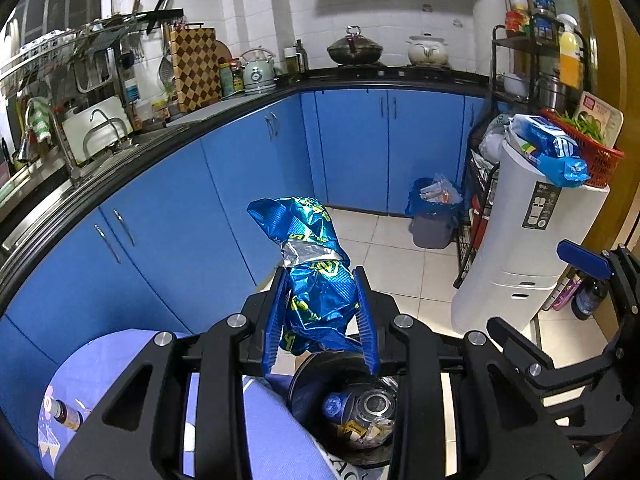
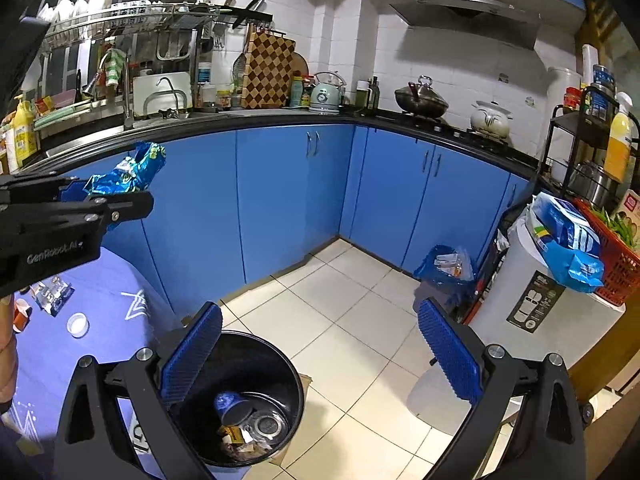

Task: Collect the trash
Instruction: 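Open the left tool over the bin to drop the blue foil wrapper, then move both tools back to the table toward the orange paper cup and white cup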

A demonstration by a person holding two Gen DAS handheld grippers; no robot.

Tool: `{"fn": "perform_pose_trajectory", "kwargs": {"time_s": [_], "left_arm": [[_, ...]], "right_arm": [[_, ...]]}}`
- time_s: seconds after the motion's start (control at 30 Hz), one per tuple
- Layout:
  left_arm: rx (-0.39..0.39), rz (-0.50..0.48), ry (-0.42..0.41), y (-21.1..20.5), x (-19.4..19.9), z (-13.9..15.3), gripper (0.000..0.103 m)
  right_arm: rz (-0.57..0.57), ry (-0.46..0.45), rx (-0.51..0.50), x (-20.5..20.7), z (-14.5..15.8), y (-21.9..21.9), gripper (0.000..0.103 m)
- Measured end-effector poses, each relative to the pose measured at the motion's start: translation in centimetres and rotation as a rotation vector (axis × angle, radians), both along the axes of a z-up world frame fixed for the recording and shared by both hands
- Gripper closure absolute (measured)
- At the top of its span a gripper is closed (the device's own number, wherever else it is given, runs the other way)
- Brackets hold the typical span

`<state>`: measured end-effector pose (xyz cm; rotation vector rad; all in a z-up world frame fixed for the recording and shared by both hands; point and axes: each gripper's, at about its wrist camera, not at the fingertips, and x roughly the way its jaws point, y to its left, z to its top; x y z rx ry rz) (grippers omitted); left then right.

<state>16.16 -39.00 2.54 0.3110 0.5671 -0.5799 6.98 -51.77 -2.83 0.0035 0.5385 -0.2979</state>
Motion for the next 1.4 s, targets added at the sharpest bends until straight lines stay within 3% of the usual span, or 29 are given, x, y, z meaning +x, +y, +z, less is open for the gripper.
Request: {"fn": "perform_pose_trajectory", "kwargs": {"time_s": [0.17,0.23,0.3,0.37,0.6,0.97,1.2,1.4], "left_arm": [[0.011,-0.008,0.009,-1.3,0.3,-0.6,0.068],[0.019,-0.01,0.025,-1.8,0.6,-0.9,0.062],[0.007,-0.001,0.035,-1.9,0.8,-1.2,0.014],[-0.015,0.019,0.004,-1.6,0.7,-1.1,0.005],[0.018,0.051,0.026,-1.6,1.4,-1.9,0.005],[0.001,0.082,0.038,1.1,1.4,-1.0,0.004],[-0.018,0.14,0.029,5.5,1.1,0.2,0.004],[-0.025,0.235,0.029,11.8,0.8,0.6,0.004]], "right_arm": [[-0.015,0.006,0.012,-0.3,-0.6,-1.0,0.007],[-0.02,0.011,0.018,-0.3,-0.9,-1.4,0.007],[-0.024,0.013,0.02,-0.3,-1.2,-1.6,0.007],[-0.028,0.015,0.018,-0.3,-1.4,-1.9,0.007],[-0.037,0.014,0.047,-0.5,-1.9,-2.5,0.007],[-0.001,0.006,0.041,-0.2,-0.7,-0.8,0.007],[0.062,-0.011,0.031,0.5,0.9,2.6,0.007],[0.18,-0.009,0.095,2.0,1.3,7.6,0.007]]}}
